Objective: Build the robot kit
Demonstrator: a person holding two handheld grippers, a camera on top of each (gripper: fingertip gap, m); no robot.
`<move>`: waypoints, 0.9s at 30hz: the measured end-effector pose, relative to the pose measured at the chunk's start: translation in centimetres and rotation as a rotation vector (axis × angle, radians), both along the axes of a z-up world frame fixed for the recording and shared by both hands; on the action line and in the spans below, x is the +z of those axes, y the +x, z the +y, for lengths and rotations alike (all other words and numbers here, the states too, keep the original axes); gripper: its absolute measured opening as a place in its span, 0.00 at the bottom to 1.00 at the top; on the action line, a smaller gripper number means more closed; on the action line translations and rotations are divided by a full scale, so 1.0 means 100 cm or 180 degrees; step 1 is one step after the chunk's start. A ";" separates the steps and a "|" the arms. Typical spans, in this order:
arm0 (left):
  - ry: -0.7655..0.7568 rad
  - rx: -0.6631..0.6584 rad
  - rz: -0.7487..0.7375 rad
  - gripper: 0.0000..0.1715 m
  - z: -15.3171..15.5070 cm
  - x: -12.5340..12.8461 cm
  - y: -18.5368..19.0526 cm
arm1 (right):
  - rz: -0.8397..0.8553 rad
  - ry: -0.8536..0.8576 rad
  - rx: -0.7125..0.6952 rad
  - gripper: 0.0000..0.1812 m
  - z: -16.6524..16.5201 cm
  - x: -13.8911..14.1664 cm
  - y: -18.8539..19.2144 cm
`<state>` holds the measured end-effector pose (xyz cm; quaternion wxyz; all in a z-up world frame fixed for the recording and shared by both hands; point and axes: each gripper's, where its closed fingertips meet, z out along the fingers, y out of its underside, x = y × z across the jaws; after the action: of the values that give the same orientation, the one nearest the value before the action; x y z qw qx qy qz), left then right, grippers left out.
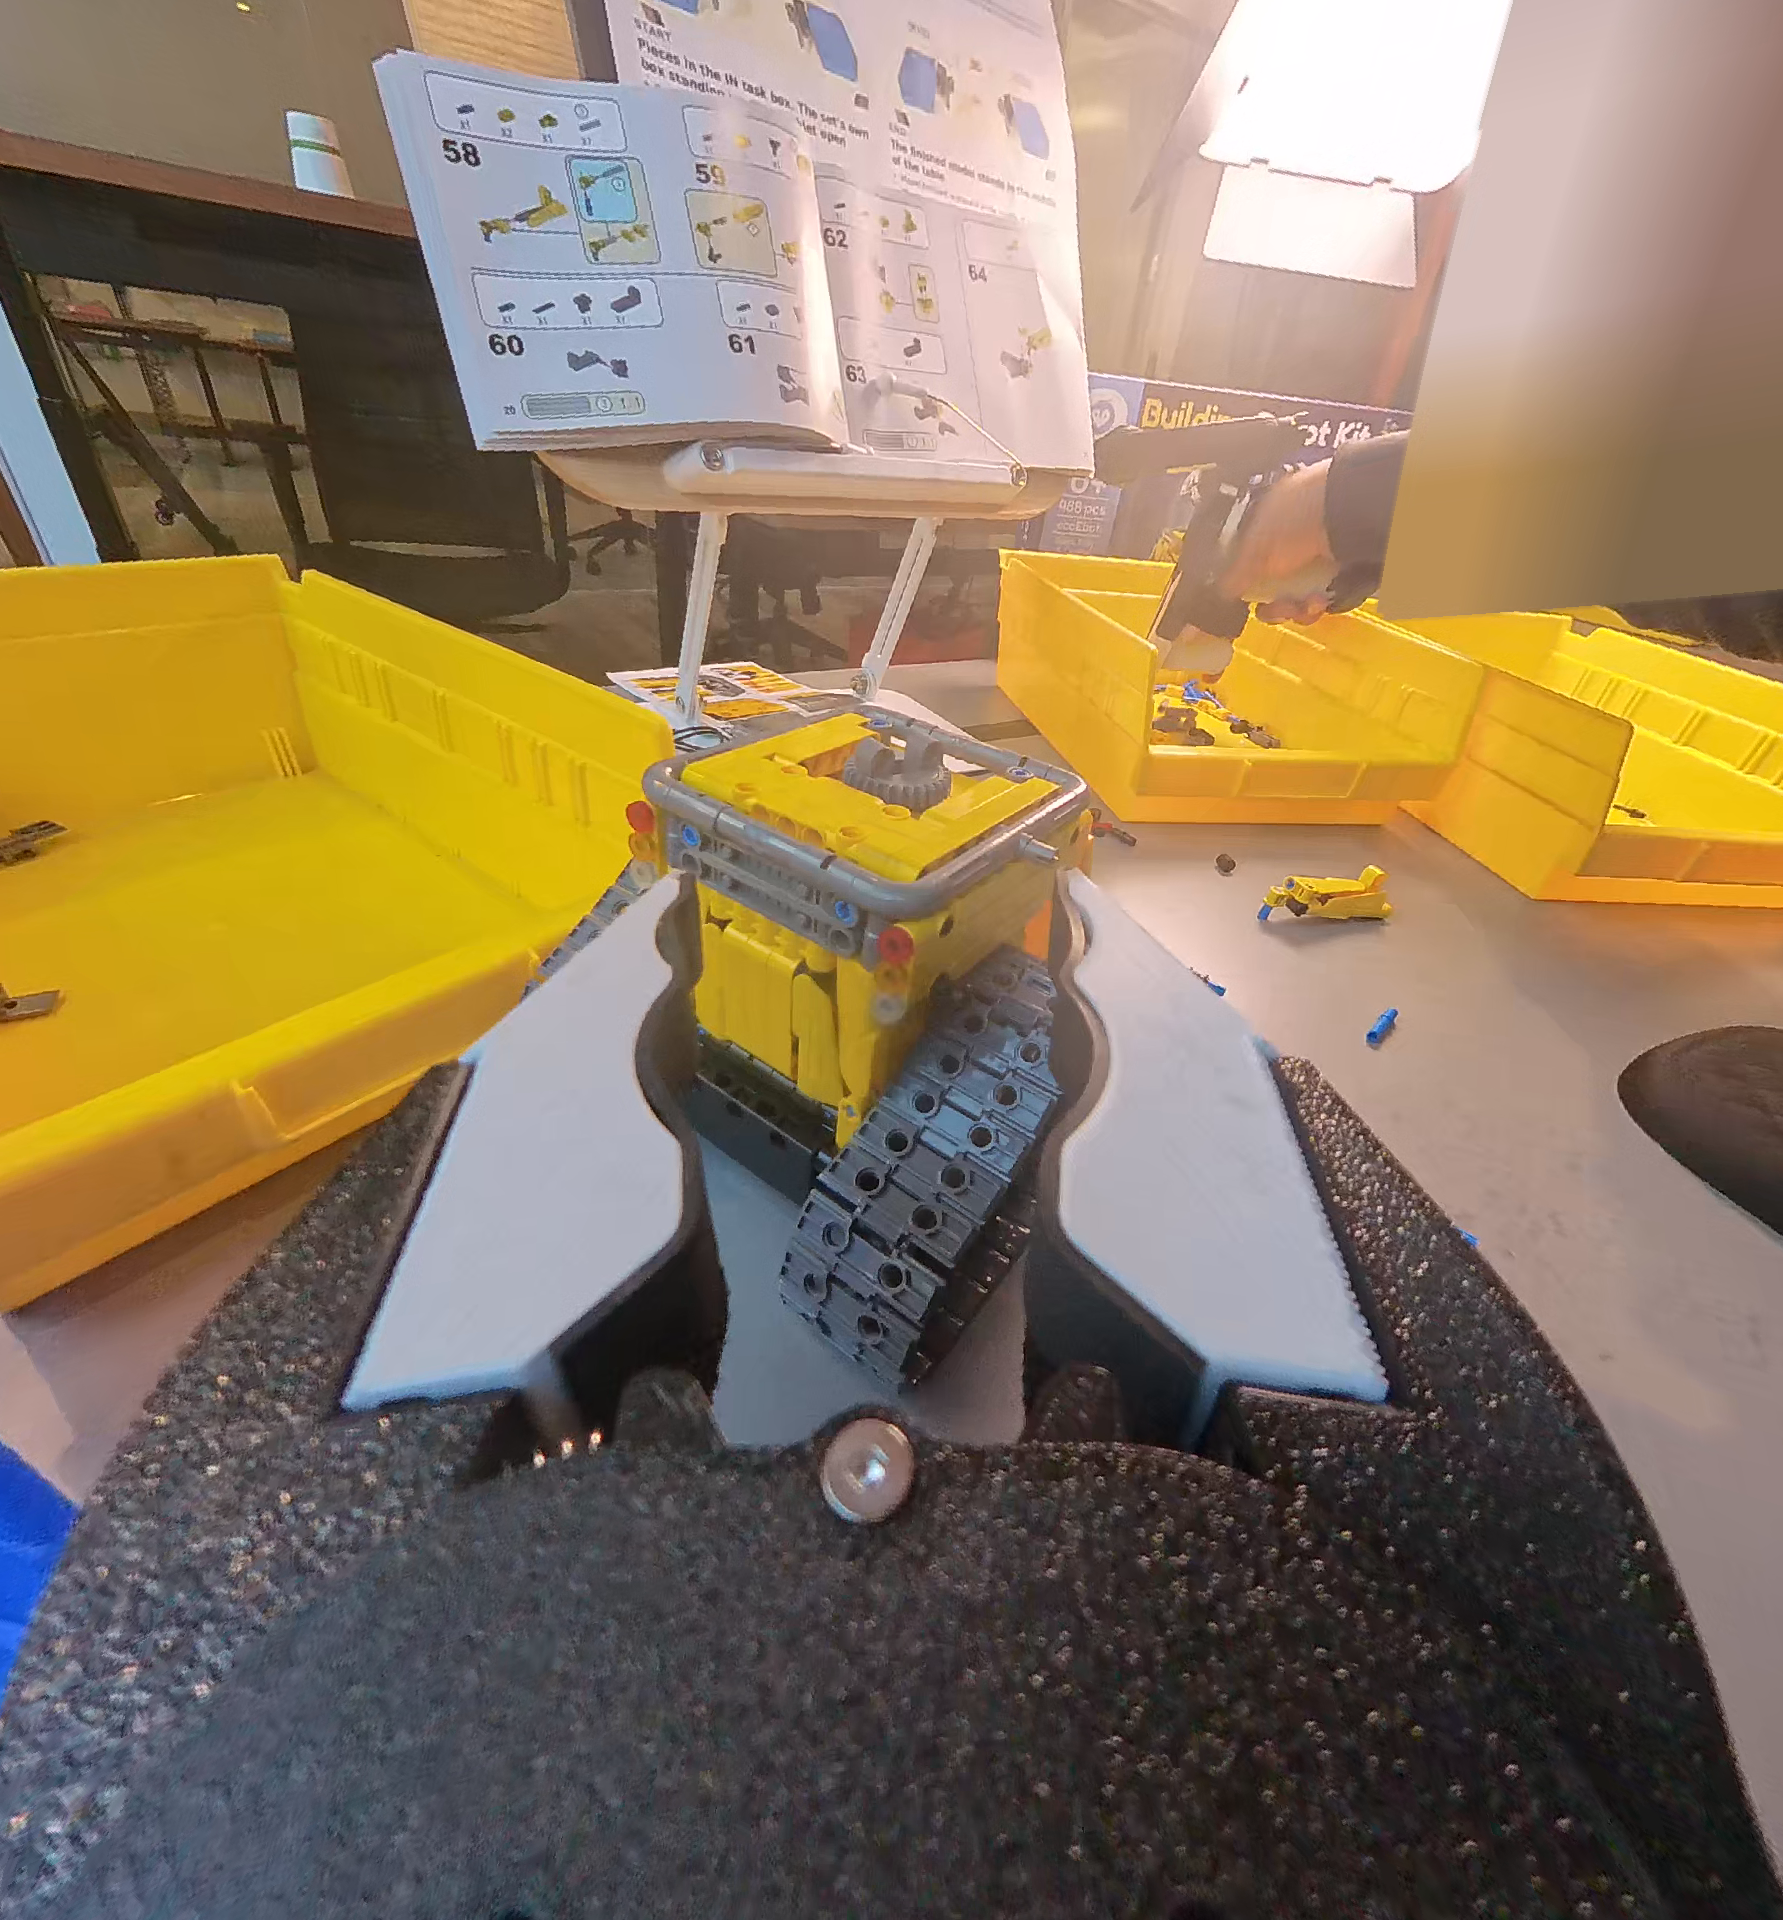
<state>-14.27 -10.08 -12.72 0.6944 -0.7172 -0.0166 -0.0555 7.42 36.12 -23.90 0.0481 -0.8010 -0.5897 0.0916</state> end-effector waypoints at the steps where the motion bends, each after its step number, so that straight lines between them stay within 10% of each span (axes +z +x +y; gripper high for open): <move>1: -0.0006 0.0002 -0.0006 0.38 0.000 0.000 0.000 | 0.0000 -0.0038 0.0066 0.03 -0.005 0.000 -0.001; 27: -0.0200 0.0022 0.0032 0.37 0.007 -0.011 -0.001 | -0.0274 0.0499 0.0437 0.03 0.014 0.007 0.015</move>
<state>-14.32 -9.38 -13.77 0.6718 -0.7389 -0.0174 -0.0490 8.94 37.51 -23.23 0.0789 -0.7557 -0.6500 0.0138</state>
